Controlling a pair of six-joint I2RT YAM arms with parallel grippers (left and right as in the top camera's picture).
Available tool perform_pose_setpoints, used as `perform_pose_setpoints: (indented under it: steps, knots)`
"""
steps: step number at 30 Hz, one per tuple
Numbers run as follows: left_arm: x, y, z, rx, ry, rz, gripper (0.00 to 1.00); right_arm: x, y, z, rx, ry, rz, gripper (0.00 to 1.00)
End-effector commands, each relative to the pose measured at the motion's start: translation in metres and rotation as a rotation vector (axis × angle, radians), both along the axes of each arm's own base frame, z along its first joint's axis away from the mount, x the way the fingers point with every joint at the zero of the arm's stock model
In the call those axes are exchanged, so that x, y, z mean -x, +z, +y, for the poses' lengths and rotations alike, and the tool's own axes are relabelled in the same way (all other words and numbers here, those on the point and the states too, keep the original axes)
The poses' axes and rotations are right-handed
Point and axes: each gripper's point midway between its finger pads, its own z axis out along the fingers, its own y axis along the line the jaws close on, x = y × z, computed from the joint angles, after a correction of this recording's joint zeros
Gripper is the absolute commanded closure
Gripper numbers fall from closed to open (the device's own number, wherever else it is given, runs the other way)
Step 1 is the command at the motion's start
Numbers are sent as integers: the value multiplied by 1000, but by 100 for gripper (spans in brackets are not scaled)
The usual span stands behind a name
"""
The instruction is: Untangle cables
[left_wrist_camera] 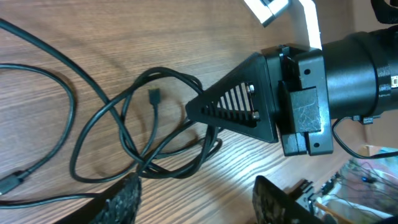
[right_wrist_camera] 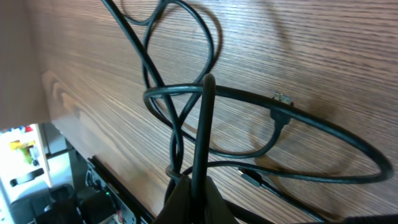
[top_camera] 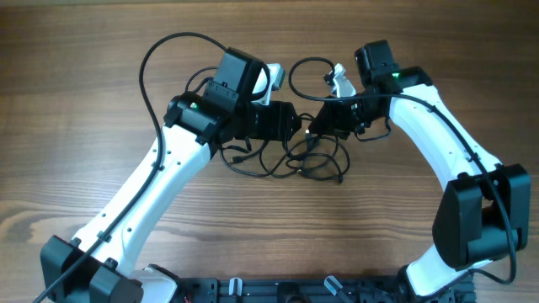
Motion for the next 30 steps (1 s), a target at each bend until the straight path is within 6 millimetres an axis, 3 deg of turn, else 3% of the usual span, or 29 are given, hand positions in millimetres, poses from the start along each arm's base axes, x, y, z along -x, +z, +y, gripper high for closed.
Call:
perform_pose_setpoints:
  steps: [1,6,13,22,30]
  knots:
    - [11,-9,-18,53,-49,84,44,-6,31,12,-108,36,-61,96]
    - [20,-25,-32,37,-122,112,56,-8,52,10,-153,30,-105,96]
    - [22,-29,-35,21,-167,79,60,-11,69,4,-274,30,-107,96]
    - [14,-41,-60,44,-205,41,69,-10,71,5,-288,34,-104,96]
    - [9,-55,-60,13,-189,55,75,-10,71,5,-287,34,-104,96]
